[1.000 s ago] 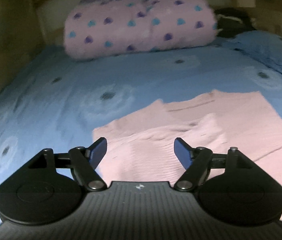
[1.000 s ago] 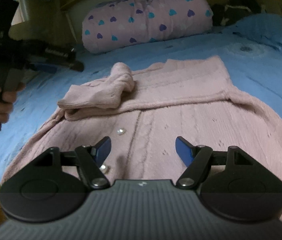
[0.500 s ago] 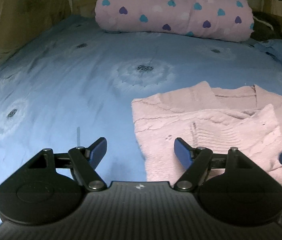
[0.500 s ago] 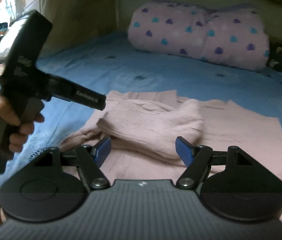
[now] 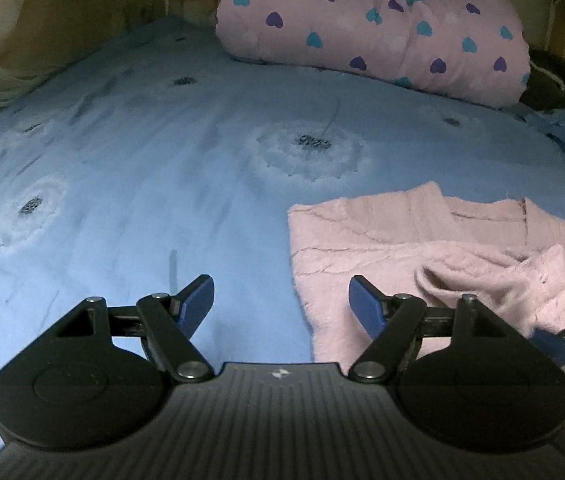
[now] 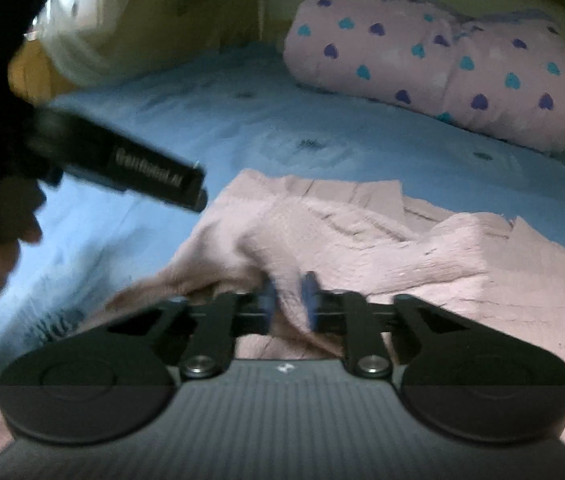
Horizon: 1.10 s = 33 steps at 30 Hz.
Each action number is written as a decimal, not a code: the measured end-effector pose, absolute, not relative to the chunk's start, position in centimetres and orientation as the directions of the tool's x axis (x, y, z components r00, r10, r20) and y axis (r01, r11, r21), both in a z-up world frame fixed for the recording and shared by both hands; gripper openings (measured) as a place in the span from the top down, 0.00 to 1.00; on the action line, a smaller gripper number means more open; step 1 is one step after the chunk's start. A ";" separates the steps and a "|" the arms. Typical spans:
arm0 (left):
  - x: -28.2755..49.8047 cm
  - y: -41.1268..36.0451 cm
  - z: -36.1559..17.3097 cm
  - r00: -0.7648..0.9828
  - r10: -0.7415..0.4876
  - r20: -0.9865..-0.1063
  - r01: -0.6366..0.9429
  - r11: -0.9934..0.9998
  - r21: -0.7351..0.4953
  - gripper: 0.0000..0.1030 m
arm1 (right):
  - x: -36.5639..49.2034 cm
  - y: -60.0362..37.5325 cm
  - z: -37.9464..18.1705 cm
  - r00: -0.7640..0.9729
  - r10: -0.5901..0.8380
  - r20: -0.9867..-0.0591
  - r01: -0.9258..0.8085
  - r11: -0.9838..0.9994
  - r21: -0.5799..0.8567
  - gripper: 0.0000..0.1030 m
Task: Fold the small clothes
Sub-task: 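Grasp the cardigan side edge with the right gripper and lift it, then fold the lifted edge over the cardigan body and open the right gripper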
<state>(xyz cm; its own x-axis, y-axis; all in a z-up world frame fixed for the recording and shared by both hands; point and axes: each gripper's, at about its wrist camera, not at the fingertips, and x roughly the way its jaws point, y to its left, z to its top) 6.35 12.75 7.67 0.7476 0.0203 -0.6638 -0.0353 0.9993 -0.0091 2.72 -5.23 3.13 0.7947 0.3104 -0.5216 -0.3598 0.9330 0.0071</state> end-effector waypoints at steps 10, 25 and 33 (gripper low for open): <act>5.8 9.9 8.1 0.768 -0.051 -0.638 0.058 0.998 -0.010 0.24 | 0.1 -13.1 9.7 0.917 0.168 -0.362 -0.142 0.985 0.098 0.88; 7.7 9.0 4.9 0.649 -0.124 -0.750 0.077 0.992 -0.098 0.21 | 1.1 -25.6 3.5 0.801 -0.228 -0.554 0.312 0.948 0.059 0.82; 7.8 8.3 4.7 0.645 -0.084 -0.760 0.077 0.996 -0.045 0.19 | 1.4 -26.3 3.9 0.731 -0.247 -0.636 0.251 0.964 -0.086 0.55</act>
